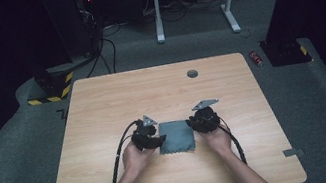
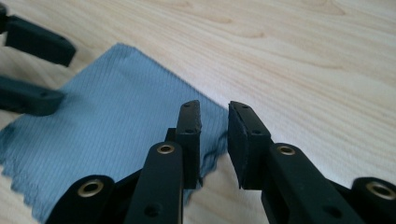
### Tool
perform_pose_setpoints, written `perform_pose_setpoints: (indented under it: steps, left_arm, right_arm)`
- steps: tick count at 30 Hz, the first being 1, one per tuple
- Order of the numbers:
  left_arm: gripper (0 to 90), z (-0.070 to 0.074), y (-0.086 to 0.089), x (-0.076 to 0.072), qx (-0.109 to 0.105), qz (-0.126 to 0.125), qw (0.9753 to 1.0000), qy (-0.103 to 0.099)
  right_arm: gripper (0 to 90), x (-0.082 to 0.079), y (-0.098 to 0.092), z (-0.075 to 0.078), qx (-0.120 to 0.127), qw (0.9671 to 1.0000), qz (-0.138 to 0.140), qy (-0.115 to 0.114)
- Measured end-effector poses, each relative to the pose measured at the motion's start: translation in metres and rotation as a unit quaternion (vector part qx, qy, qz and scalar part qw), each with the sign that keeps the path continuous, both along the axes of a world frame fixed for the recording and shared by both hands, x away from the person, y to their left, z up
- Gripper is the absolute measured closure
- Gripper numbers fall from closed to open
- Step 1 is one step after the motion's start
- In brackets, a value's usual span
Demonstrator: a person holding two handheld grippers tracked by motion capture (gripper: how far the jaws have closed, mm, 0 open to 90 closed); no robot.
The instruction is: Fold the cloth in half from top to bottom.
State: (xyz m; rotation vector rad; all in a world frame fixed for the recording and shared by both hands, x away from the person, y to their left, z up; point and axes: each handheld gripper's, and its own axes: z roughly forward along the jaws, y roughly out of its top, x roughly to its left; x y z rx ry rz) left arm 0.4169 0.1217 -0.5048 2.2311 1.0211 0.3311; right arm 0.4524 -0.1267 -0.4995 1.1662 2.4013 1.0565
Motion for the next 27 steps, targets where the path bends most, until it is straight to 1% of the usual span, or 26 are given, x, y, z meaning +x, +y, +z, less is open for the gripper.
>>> perform_pose_setpoints:
  steps: [2,3,5,7,8,10,11,14,15,16,17,19,20,22,25,26,27]
  left_arm:
    - [48.6,-0.004,0.0,-0.007,0.012,-0.002,0.9999,-0.001]
    - [48.3,-0.005,0.001,-0.01,0.012,-0.002,0.9999,-0.006]
    - [47.9,-0.004,0.003,-0.014,0.011,0.002,0.9999,-0.006]
    - [47.5,-0.004,0.004,-0.019,0.012,-0.002,0.9999,-0.011]
    - [46.7,-0.004,0.005,-0.022,0.011,-0.005,0.9999,-0.012]
    - [46.0,-0.005,0.008,-0.027,-0.001,-0.003,0.9999,-0.014]
    - [46.0,-0.006,0.008,-0.029,-0.007,-0.003,0.9999,-0.009]
    - [45.2,-0.008,0.011,-0.033,-0.006,-0.002,0.9999,-0.009]
    - [45.2,-0.008,0.012,-0.034,-0.012,0.0,0.9999,-0.007]
    - [45.3,-0.007,0.014,-0.035,-0.018,0.003,0.9998,-0.01]
    - [45.2,-0.006,0.017,-0.037,-0.029,0.007,0.9995,-0.011]
    - [45.2,-0.003,0.023,-0.041,-0.052,0.015,0.9984,-0.015]
    - [45.2,-0.001,0.026,-0.042,-0.059,0.016,0.998,-0.018]
    - [44.9,0.001,0.031,-0.045,-0.077,0.024,0.9966,-0.018]
    - [44.8,0.004,0.036,-0.047,-0.081,0.031,0.9959,-0.027]
    - [44.7,0.005,0.041,-0.048,-0.089,0.041,0.9947,-0.031]
    - [44.7,0.005,0.044,-0.049,-0.091,0.045,0.9943,-0.034]
  right_arm:
    - [74.1,-0.003,-0.002,-0.002,-0.002,1.0,0.001,0.0]
    - [74.0,-0.004,-0.003,-0.002,-0.003,1.0,0.0,0.002]
    - [73.8,-0.007,-0.005,-0.002,-0.004,1.0,0.001,-0.002]
    - [73.3,-0.01,-0.008,-0.002,-0.004,1.0,0.001,-0.006]
    - [73.0,-0.012,-0.009,-0.002,-0.002,1.0,-0.002,-0.005]
    - [73.0,-0.014,-0.014,-0.003,-0.003,1.0,-0.005,-0.007]
    - [72.9,-0.015,-0.016,-0.003,-0.002,1.0,-0.007,-0.004]
    - [72.7,-0.019,-0.024,-0.004,0.0,0.9999,-0.013,-0.006]
    - [72.4,-0.02,-0.026,-0.003,0.001,0.9999,-0.015,-0.007]
    - [71.8,-0.022,-0.029,-0.002,0.002,0.9998,-0.015,-0.009]
    - [71.1,-0.024,-0.031,-0.001,0.006,0.9998,-0.018,-0.009]
    - [69.8,-0.029,-0.036,0.001,0.013,0.9996,-0.021,-0.015]
    - [69.2,-0.031,-0.038,0.001,0.015,0.9995,-0.023,-0.016]
    - [68.5,-0.036,-0.042,0.002,0.014,0.9994,-0.022,-0.021]
    - [67.9,-0.043,-0.046,0.002,0.018,0.9992,-0.024,-0.026]
    - [67.8,-0.045,-0.048,0.002,0.018,0.9992,-0.025,-0.027]
    - [67.7,-0.048,-0.049,0.001,0.019,0.9991,-0.026,-0.027]
